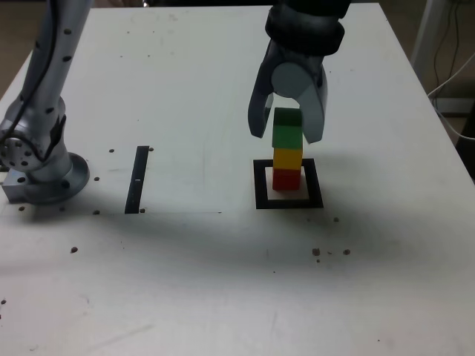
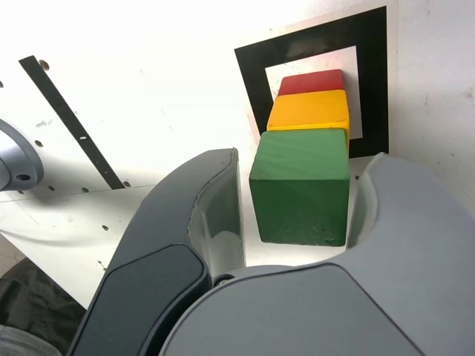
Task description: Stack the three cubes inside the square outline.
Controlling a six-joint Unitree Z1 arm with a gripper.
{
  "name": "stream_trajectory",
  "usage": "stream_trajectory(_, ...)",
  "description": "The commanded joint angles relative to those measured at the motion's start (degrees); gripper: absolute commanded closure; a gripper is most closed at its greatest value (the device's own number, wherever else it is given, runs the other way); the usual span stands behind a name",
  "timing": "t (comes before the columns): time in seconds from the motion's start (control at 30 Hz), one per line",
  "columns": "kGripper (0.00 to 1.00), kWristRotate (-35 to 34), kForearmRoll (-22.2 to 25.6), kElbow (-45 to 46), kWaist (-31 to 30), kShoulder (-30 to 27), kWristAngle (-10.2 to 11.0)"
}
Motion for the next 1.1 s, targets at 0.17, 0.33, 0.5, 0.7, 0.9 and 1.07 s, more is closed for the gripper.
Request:
stream_trajectory(0.17, 0.00, 0.31, 0.10, 0.49, 0.30, -0.41, 0.33)
stream_trajectory(0.33, 0.00, 0.25, -0.09, 1.05, 0.39, -2.99, 1.24)
stream_trajectory(0.5, 0.00, -0.72, -0.20, 3.08, 0.48, -7.66, 2.62)
stream_trajectory(0.7, 0.00, -2.04, -0.67, 9.68, 1.72, -14.44, 3.20)
stream_trajectory(0.9, 0.00, -3.36, -3.00, 20.53, 3.67, -23.51, 4.61)
stream_trajectory(1.07, 0.00, -4.02, -6.78, 31.74, 5.28, -30.29, 4.98)
